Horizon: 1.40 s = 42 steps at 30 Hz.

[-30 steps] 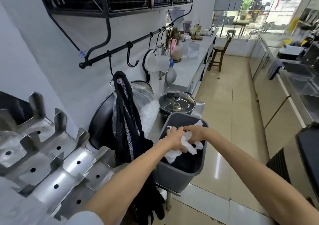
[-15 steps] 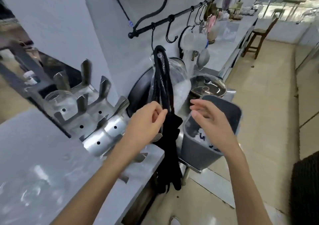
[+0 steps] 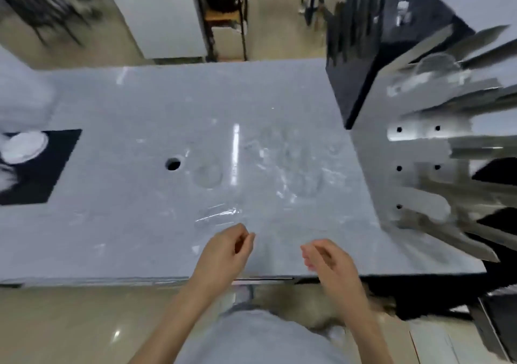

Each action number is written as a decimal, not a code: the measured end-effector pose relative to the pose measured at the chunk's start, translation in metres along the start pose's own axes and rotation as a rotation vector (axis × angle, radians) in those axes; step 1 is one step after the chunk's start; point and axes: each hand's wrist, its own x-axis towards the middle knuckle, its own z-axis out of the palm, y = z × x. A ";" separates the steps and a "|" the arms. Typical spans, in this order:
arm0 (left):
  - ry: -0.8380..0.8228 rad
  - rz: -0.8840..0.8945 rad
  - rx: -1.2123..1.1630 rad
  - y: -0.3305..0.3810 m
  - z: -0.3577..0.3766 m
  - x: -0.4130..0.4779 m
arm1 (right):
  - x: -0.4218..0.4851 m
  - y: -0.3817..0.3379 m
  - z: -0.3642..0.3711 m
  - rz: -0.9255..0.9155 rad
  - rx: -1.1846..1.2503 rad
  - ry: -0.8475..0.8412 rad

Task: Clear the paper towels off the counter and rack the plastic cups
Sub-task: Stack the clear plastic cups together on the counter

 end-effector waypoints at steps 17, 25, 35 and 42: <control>0.065 -0.243 -0.667 -0.115 -0.017 0.044 | 0.119 0.008 0.165 -0.248 -0.707 -0.175; -0.244 -0.132 -0.663 -0.086 0.032 0.090 | 0.077 0.028 0.121 -0.003 -0.150 -0.200; -0.155 0.051 -0.443 -0.115 0.066 0.128 | 0.183 -0.046 0.055 -0.249 -0.663 0.452; -0.135 0.079 -0.330 -0.116 0.069 0.135 | 0.174 -0.019 0.020 -0.074 -0.394 0.328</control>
